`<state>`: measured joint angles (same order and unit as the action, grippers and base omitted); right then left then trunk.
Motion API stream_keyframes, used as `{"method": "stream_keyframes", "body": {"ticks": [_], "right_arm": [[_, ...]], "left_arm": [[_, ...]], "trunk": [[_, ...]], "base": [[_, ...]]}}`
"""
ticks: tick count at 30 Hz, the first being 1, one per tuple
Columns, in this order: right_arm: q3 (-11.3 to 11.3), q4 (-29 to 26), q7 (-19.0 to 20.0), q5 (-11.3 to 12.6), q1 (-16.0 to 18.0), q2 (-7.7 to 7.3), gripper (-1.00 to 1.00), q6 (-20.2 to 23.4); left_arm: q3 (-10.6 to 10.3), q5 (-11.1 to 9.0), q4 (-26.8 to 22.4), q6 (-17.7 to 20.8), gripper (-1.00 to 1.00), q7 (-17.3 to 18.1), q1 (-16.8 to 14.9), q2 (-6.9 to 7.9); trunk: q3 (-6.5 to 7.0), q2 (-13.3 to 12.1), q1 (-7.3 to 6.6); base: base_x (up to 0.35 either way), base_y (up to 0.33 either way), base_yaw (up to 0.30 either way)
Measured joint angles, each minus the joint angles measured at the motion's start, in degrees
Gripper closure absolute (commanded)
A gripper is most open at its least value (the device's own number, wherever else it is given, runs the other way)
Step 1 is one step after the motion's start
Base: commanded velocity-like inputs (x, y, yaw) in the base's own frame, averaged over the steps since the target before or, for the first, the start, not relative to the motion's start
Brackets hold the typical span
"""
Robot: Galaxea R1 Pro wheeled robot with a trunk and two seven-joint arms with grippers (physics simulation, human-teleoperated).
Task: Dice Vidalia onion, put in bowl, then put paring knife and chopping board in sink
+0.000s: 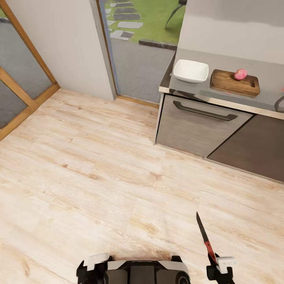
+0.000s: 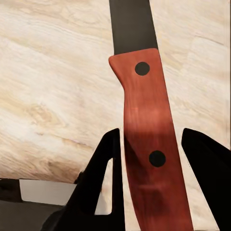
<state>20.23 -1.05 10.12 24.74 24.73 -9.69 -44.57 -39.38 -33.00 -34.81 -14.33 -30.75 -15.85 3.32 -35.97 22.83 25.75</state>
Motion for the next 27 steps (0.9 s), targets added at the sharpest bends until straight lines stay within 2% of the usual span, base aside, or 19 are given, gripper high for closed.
{"method": "stream_keyframes", "body": {"ticks": [3, 5, 17, 27], "right_arm": [[0.01, -0.10, -3.63, 0.35, -0.25, 0.45, 1.00, -0.69], [0.07, -0.13, -4.45, 0.37, -0.30, 0.47, 1.00, -0.82], [0.06, -0.22, -5.11, 0.47, -0.32, 0.65, 1.00, -0.81], [0.05, -0.19, -4.99, 0.57, -0.32, 0.65, 1.00, -0.88]], "left_arm": [[-0.11, 0.02, -0.39, 0.31, -1.00, -0.05, 0.00, -0.04], [-0.27, 0.04, -0.45, 0.35, -1.00, -0.02, 0.00, -0.09], [-0.43, 0.09, -0.46, 0.21, -1.00, 0.00, 0.00, -0.06], [-0.48, 0.11, -0.47, 0.19, -1.00, 0.03, 0.00, -0.06]], "trunk": [[0.00, 0.00, 0.00], [0.00, 0.00, 0.00], [0.01, 0.00, 0.00], [0.81, 0.00, 0.00]], "base": [[0.000, 0.000, 0.000], [0.000, 0.000, 0.000], [0.000, 0.000, 0.000], [0.000, 0.000, 0.000]]}}
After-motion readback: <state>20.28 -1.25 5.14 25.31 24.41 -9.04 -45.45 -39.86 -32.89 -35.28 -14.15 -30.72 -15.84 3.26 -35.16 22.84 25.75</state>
